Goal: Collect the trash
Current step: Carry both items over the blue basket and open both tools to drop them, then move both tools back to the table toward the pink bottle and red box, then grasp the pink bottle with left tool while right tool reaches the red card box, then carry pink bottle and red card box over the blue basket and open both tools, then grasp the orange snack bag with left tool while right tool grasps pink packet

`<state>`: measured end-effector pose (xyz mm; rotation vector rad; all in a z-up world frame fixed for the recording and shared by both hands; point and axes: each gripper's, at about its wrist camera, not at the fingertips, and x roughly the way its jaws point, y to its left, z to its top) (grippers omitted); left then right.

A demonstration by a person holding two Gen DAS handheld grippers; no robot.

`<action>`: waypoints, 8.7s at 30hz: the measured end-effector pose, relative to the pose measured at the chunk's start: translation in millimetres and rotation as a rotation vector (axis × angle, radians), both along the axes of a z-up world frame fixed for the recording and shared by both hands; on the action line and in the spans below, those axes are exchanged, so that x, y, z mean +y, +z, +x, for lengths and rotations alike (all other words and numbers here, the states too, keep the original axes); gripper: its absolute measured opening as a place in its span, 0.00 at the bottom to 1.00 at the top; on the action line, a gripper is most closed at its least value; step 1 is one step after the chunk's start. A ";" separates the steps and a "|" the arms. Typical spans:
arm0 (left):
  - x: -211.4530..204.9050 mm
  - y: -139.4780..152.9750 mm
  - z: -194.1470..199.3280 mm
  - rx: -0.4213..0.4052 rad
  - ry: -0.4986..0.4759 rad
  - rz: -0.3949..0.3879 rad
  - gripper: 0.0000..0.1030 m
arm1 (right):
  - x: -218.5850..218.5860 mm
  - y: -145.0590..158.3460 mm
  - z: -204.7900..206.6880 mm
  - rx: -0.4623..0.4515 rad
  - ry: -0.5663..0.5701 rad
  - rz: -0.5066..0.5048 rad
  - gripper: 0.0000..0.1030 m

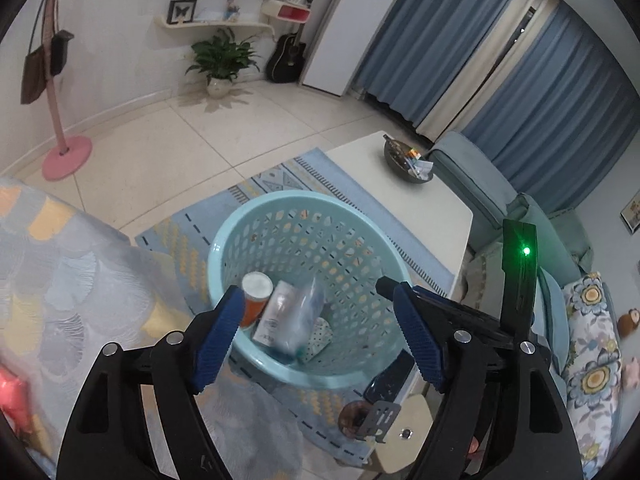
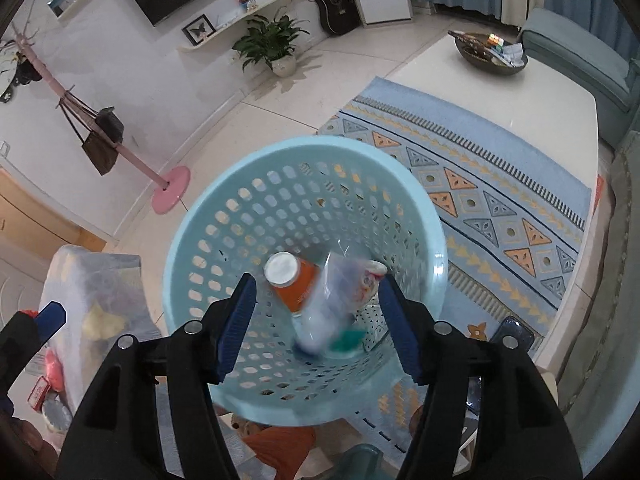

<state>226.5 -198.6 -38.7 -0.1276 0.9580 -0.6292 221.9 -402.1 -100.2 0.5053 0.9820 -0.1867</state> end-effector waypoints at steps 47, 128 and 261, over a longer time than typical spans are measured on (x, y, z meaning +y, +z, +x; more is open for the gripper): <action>340.4 10.1 -129.8 -0.044 0.442 -0.063 0.70 | 371.7 79.4 0.5 -0.209 0.908 -0.012 0.81; 237.2 -28.1 -170.0 0.005 0.345 0.126 0.59 | 285.4 32.6 -95.1 -0.166 0.617 -0.211 0.74; 313.5 -38.7 -248.7 -0.087 0.407 0.386 0.37 | 394.4 44.2 -13.0 -0.238 0.960 -0.267 0.69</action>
